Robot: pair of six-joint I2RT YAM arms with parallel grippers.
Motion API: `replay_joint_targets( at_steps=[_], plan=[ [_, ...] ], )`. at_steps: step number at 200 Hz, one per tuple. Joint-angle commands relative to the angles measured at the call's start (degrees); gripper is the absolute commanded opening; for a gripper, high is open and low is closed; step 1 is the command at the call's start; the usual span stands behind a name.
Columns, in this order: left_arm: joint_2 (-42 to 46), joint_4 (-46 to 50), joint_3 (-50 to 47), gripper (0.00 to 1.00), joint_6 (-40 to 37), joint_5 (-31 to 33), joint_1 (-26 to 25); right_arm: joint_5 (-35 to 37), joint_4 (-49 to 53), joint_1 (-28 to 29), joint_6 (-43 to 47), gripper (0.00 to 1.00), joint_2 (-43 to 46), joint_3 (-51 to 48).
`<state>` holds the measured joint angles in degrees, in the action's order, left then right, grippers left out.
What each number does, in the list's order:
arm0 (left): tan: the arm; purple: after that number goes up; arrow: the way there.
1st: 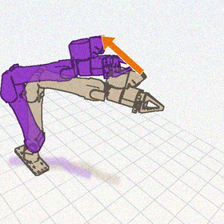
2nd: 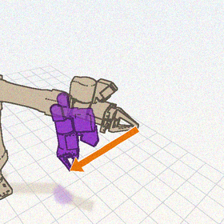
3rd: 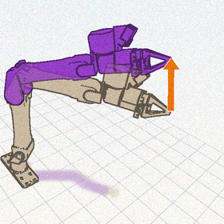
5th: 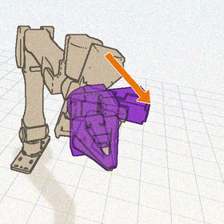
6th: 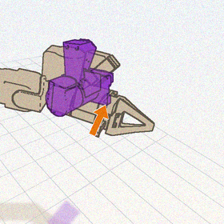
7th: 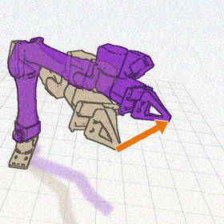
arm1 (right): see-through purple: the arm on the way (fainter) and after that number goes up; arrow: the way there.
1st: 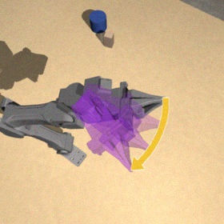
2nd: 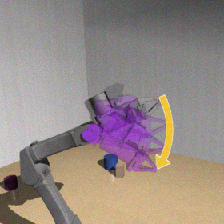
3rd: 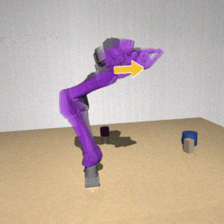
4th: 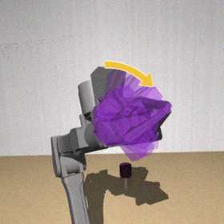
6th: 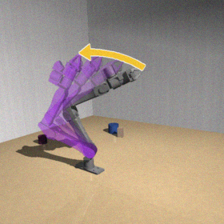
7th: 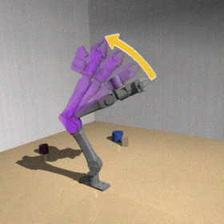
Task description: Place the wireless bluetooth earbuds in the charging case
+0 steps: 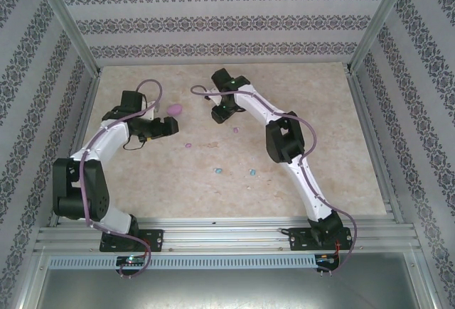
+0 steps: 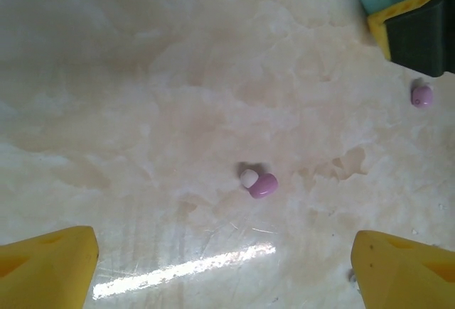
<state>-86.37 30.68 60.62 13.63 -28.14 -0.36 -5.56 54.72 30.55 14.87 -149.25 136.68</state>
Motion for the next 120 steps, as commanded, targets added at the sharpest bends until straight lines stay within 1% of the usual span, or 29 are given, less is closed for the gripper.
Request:
replay_joint_targets(
  at_steps=[1, 20, 45, 71, 94, 120],
  plan=[
    [3.2, 2.8, 2.6, 0.91, -0.3, -2.8, 0.2, -1.2, 0.2, 0.7, 1.5, 0.41, 5.5, -5.3],
    [4.3, 3.2, 3.4, 0.9, -0.2, -5.6, 0.3, -2.1, -1.6, 0.7, 1.5, 0.39, 9.6, -10.9],
    [5.0, 2.8, 3.7, 0.86, 0.9, -9.1, 0.2, -3.8, -4.8, 1.1, 1.4, 0.37, 15.9, -19.8],
    [5.0, 1.7, 2.9, 0.83, 4.1, -11.3, 0.2, -6.1, -9.5, 1.7, 1.4, 0.37, 23.6, -30.8],
    [4.8, -1.3, 0.7, 0.8, 7.8, -14.4, 0.1, -8.0, -12.6, 2.7, 1.2, 0.37, 29.3, -38.1],
    [4.2, -3.1, 0.0, 0.77, 11.0, -16.8, -2.0, -9.9, -16.9, 4.6, 1.0, 0.37, 36.2, -45.4]
  ],
)
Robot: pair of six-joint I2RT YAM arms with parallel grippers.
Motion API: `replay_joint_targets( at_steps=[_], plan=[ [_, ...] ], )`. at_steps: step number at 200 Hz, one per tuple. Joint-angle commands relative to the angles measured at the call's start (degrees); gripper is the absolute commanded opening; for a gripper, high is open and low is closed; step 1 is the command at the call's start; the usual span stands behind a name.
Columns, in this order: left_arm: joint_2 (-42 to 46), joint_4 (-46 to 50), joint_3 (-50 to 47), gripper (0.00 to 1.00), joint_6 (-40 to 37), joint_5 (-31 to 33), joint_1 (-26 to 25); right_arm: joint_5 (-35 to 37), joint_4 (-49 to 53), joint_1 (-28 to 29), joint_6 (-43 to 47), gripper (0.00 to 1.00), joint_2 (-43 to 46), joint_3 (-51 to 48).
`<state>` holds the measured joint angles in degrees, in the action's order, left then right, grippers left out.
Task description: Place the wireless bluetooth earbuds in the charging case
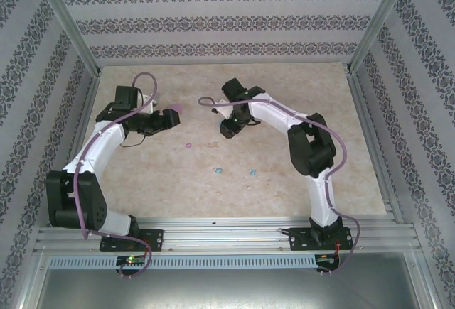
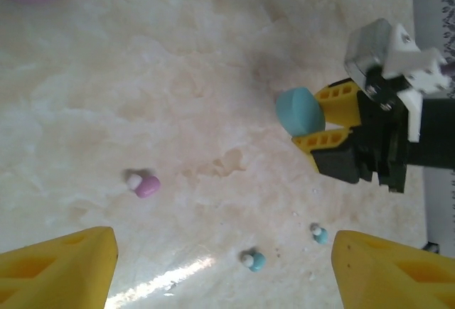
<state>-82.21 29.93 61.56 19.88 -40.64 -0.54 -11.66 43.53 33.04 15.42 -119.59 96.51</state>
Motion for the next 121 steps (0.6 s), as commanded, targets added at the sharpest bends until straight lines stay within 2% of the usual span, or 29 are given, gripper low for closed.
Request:
replay_joint_targets(
  at_steps=[1, 25, 70, 94, 121],
  plan=[
    [0.0, -2.3, -1.0, 0.77, 4.8, -4.3, -1.9, -3.9, -5.9, 2.2, 0.5, 0.37, 6.8, -5.5],
    [-0.9, -2.5, 0.5, 0.76, 7.0, -5.9, -4.8, -6.0, -8.3, 3.8, -0.4, 0.37, 12.1, -9.1],
    [-3.6, -8.6, 2.7, 0.76, 13.8, -11.6, -10.8, -7.9, -9.7, 5.2, -2.3, 0.37, 17.7, -11.2],
    [-3.3, -17.9, -0.1, 0.75, 20.3, -14.1, -12.3, -8.4, -9.6, 5.8, -2.3, 0.37, 19.7, -11.2],
    [-3.8, -18.5, 0.2, 0.71, 21.0, -14.3, -13.3, -8.9, -9.9, 6.2, -2.5, 0.36, 21.2, -11.6]
  ],
)
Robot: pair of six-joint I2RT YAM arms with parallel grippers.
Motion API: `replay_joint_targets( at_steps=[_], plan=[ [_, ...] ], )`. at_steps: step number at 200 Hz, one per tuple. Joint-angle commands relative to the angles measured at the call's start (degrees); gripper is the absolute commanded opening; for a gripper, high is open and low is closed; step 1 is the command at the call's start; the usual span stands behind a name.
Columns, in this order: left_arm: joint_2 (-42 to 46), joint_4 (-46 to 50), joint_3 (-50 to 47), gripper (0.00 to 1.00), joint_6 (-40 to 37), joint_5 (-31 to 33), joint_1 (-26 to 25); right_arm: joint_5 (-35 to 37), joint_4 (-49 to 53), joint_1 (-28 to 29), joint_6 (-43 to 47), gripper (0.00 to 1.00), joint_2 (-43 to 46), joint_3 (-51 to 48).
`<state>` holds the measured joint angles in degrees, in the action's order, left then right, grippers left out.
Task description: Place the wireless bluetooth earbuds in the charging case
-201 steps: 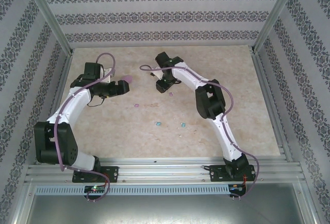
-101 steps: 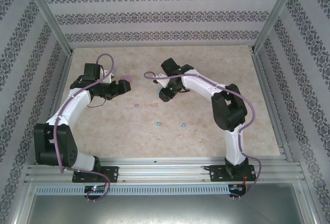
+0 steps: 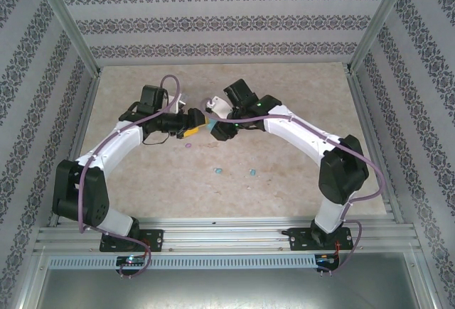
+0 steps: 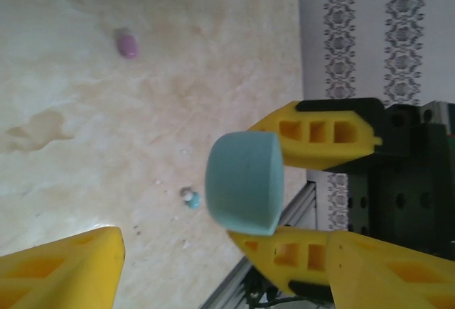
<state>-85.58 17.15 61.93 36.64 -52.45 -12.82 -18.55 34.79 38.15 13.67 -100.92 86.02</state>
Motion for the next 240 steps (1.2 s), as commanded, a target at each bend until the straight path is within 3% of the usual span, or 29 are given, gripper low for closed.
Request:
replay_joint_targets(
  at_steps=[1, 50, 126, 141, 164, 175, 206, 240],
  plan=[
    [-0.5, -5.7, -0.2, 0.71, 4.2, -2.5, -1.0, -2.1, -1.1, 1.1, -0.8, 0.36, 2.6, -1.2],
    [-1.8, -6.9, 0.5, 0.6, 5.9, -2.6, -2.8, -2.8, -2.2, 1.4, -1.5, 0.36, 3.5, -2.3],
    [-1.9, -12.2, -0.1, 0.11, 10.1, -3.9, -2.9, -1.4, -2.9, 1.4, -2.5, 0.36, 5.3, -2.6],
    [-1.1, -14.6, -0.3, 0.09, 11.4, -3.7, -2.9, -1.6, -2.9, 1.4, -3.4, 0.38, 6.2, -1.7],
    [0.3, -17.7, 0.1, 0.09, 13.4, -2.8, -2.8, -1.1, -3.1, 1.1, -5.3, 0.59, 9.0, -1.2],
    [0.9, -18.4, 0.4, 0.08, 13.9, -1.8, -2.7, -0.6, -3.4, 0.9, -7.0, 0.64, 10.9, -1.7],
    [3.1, -22.2, 0.2, 0.08, 17.3, 1.3, -2.1, -0.3, -6.0, -1.0, -16.8, 0.64, 17.9, -5.8],
    [5.3, -30.5, -1.1, 0.07, 23.7, 4.8, -2.5, -0.8, -20.2, -4.5, -41.7, 0.6, 25.8, -14.6]
  ],
)
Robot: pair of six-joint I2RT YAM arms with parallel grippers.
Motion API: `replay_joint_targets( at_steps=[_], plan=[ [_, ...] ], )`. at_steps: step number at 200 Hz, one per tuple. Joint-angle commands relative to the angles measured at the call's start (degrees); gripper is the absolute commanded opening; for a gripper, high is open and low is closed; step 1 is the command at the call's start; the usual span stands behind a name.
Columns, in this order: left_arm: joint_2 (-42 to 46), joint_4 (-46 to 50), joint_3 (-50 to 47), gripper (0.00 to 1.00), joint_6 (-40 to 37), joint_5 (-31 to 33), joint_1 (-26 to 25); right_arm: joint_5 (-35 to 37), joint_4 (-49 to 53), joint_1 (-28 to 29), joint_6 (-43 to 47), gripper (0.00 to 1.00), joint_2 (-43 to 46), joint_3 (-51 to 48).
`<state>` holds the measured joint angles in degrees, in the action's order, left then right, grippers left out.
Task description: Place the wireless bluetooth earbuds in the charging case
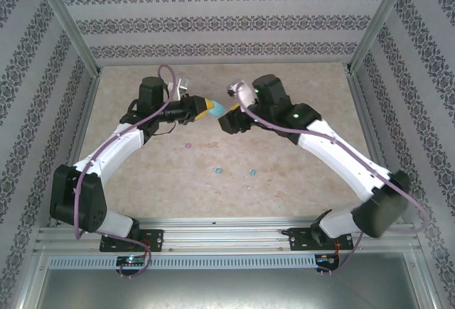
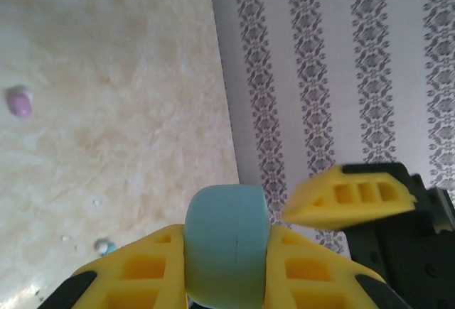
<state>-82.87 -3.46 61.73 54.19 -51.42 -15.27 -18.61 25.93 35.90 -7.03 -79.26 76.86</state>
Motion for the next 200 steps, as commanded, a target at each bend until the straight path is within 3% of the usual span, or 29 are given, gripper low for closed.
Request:
replay_joint_targets(
  at_steps=[1, 36, 97, 143, 200],
  plan=[
    [2.6, -10.1, -0.9, 0.07, 6.3, 3.8, 0.0, -0.7, -11.9, -2.3, -21.7, 0.6, 4.3, -5.7],
    [4.0, -14.5, -1.3, 0.07, 10.9, 6.2, -1.3, -5.1, -27.9, -5.6, -42.3, 0.6, 5.8, -12.8],
    [5.7, -17.7, -3.5, 0.07, 14.2, 10.2, -4.6, -14.4, -39.5, -5.4, -55.3, 0.57, 0.5, -11.4],
    [6.1, -23.3, -6.1, 0.06, 18.5, 11.2, -5.2, -15.1, -41.5, -5.1, -57.9, 0.52, -0.8, -12.3],
    [6.0, -26.1, -5.8, 0.05, 21.0, 11.0, -5.1, -15.0, -40.6, -4.8, -58.1, 0.53, -1.4, -13.9]
  ],
)
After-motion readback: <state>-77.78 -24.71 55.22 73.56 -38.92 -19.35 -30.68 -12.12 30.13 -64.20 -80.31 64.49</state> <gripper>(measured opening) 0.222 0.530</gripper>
